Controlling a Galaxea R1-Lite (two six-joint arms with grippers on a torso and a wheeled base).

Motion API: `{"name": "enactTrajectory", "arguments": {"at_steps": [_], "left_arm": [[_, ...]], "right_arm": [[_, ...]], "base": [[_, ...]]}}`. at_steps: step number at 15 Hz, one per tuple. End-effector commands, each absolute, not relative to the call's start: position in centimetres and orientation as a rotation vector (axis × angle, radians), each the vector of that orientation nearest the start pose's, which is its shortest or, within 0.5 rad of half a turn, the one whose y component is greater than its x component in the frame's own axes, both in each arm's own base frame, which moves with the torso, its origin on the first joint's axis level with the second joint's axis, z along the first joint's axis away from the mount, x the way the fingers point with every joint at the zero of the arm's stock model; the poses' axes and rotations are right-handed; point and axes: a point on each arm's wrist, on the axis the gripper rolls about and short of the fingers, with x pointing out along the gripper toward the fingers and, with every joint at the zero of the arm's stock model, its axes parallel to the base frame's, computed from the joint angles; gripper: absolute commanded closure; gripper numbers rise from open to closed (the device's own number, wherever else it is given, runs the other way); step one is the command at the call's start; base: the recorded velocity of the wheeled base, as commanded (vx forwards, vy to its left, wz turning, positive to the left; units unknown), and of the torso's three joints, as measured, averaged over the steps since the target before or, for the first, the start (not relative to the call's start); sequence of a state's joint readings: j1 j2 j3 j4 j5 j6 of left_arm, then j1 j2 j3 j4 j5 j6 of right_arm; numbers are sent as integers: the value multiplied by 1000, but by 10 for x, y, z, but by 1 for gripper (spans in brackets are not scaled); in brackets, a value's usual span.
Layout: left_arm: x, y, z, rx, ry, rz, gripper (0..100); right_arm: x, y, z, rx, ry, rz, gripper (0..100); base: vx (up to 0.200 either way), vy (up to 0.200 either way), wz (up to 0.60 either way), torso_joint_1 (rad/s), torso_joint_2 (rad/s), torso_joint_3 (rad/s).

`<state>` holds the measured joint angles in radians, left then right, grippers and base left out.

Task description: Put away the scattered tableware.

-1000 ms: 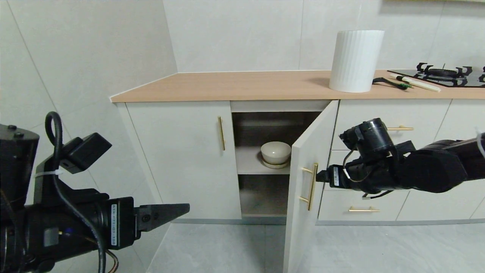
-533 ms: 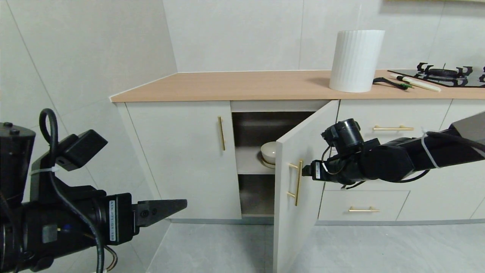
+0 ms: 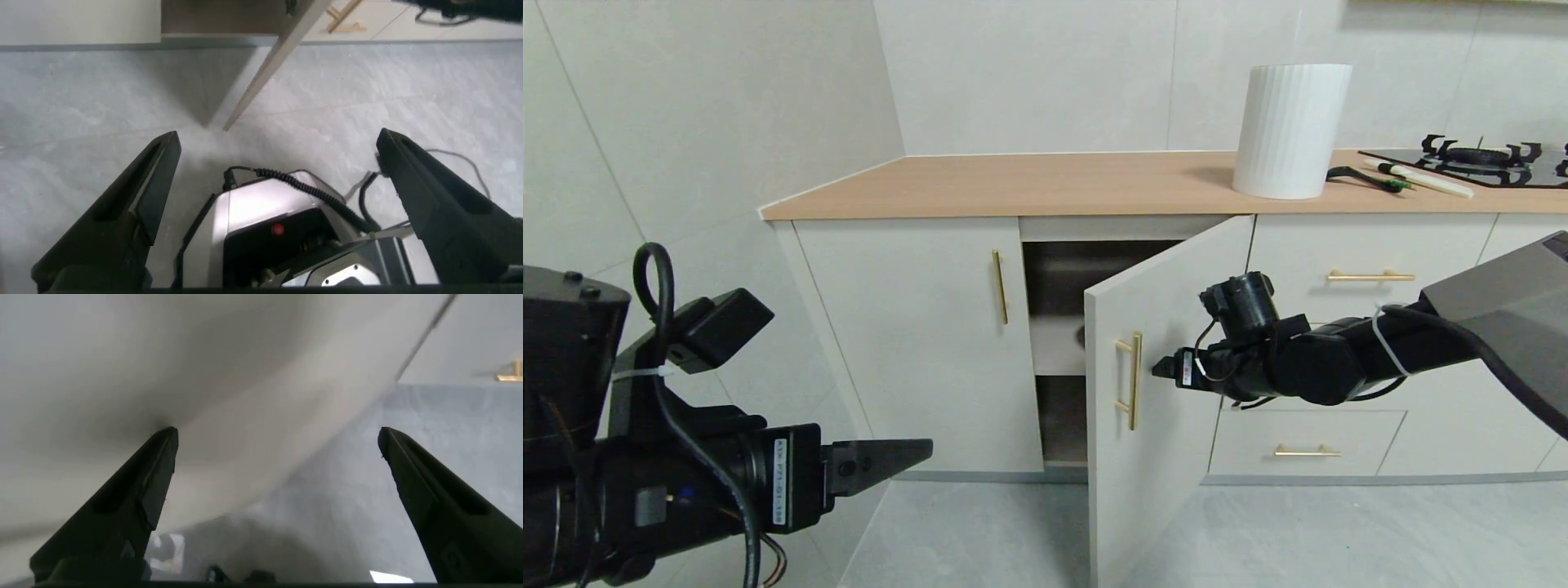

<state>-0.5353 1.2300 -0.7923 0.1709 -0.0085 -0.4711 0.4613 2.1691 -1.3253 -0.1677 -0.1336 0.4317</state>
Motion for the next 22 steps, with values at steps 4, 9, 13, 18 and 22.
{"name": "enactTrajectory", "arguments": {"at_steps": [4,9,13,18,22], "left_arm": [[150,-90,217,-284,708,-374,0],[151,-90,217,-285,705,-368,0],[151,-90,218,-285,703,-368,0],[151,-90,218,-285,705,-369,0],[153,-91,216,-282,713,-365,0]], "right_arm": [[386,189,96,252,665,166,0],[394,193,102,345,638,151,0],[405,202,106,469,614,133,0],[427,207,96,552,576,60,0],[440,203,89,572,549,10,0]], "base": [[200,0,0,-4,5,6],[80,0,0,3,2,0],[0,0,0,0,0,0],[0,0,0,0,0,0],[0,0,0,0,0,0]]}}
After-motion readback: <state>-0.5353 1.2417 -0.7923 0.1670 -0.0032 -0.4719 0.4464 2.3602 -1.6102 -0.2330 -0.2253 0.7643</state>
